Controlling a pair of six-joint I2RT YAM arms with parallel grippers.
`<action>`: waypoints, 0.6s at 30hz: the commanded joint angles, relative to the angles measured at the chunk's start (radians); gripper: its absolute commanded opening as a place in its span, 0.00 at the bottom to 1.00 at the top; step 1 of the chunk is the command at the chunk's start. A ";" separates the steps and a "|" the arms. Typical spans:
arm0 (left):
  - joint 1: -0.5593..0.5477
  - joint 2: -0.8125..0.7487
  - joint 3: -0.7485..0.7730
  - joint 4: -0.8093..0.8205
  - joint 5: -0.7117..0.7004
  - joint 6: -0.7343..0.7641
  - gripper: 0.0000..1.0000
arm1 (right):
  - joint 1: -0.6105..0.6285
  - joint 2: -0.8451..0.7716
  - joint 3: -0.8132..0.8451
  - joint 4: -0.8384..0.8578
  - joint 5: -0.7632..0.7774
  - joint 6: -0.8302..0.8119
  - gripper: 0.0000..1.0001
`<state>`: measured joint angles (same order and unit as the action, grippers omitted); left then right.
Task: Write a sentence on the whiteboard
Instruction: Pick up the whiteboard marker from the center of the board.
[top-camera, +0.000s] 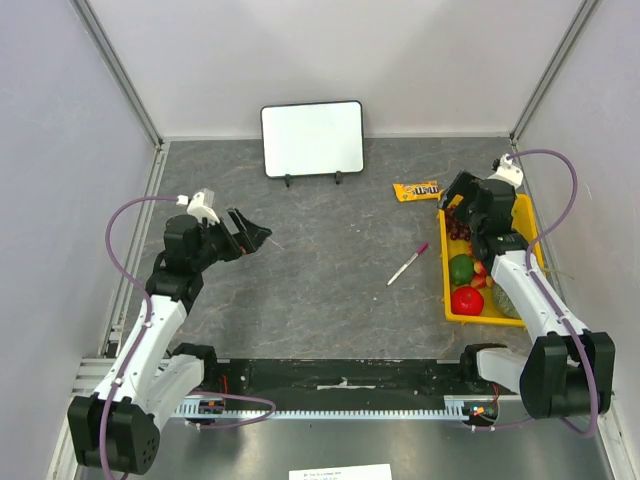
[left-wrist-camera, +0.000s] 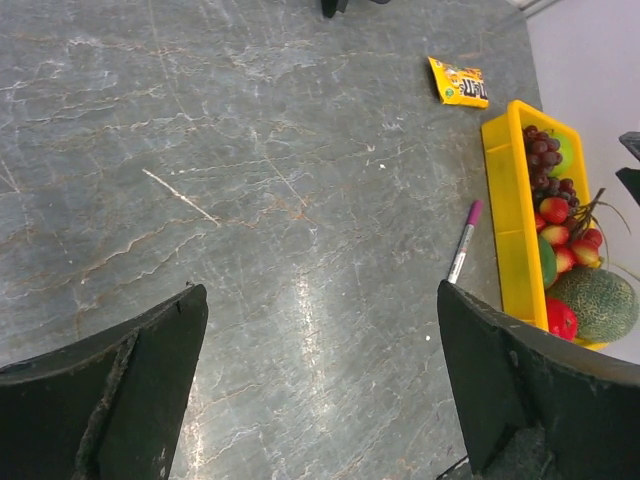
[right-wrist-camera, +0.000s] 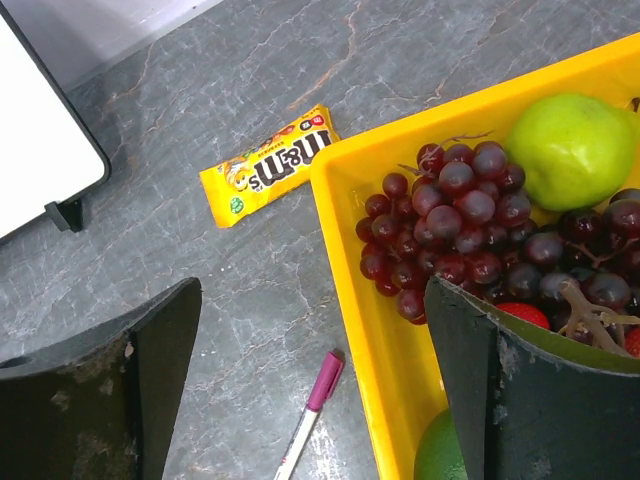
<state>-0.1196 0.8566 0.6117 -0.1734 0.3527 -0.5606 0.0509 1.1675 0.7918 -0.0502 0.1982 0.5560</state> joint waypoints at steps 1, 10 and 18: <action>0.003 -0.011 0.006 0.043 0.068 0.008 1.00 | -0.002 -0.012 -0.012 0.042 -0.048 -0.010 0.98; -0.002 -0.011 0.008 0.057 0.166 0.077 1.00 | -0.002 -0.054 0.009 0.006 -0.161 -0.074 0.98; -0.233 0.102 0.108 0.000 0.005 0.149 1.00 | -0.003 -0.011 0.018 -0.031 -0.229 -0.071 0.98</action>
<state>-0.1978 0.8921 0.6281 -0.1638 0.4530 -0.4953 0.0502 1.1461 0.7712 -0.0566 0.0223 0.4961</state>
